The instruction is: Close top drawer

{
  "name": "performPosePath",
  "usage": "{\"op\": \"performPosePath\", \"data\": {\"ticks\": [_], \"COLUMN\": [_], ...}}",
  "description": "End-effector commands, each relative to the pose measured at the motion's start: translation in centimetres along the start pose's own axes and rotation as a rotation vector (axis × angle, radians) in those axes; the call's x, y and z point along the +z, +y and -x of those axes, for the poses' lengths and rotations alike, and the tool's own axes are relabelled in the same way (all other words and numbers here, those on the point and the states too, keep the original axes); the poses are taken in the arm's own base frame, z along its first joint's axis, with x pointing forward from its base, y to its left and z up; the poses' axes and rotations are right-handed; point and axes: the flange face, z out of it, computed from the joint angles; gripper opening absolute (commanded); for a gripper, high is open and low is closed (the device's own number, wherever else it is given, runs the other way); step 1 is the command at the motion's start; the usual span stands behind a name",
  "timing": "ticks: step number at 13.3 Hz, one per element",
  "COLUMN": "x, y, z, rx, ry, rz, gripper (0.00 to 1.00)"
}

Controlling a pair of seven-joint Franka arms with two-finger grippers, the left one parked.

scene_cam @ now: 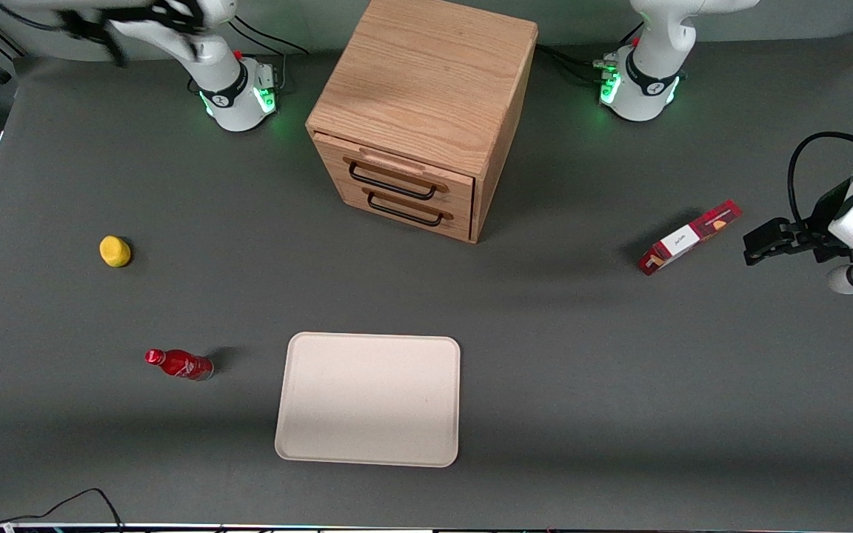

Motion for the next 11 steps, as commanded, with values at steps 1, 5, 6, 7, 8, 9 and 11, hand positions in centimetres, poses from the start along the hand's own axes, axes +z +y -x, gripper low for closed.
{"op": "performPosePath", "data": {"ticks": [1,5,6,7,8,9,11], "x": [1.7,9.0,10.5,11.8,12.4,12.6,12.1], "y": [6.8,12.9,13.5,14.3,15.0,15.1,14.9], "z": [-0.9,-3.6,-4.1,-4.5,-4.9,-5.4,-7.4], "rx": [0.144,0.192,0.2,0.217,0.23,0.235,0.238], "ry": [-0.05,-0.081,-0.076,-0.059,-0.062,-0.067,-0.058], "rz": [0.01,-0.044,-0.05,-0.061,-0.064,-0.064,-0.059], "gripper": [1.0,1.0,1.0,1.0,1.0,1.0,1.0]}}
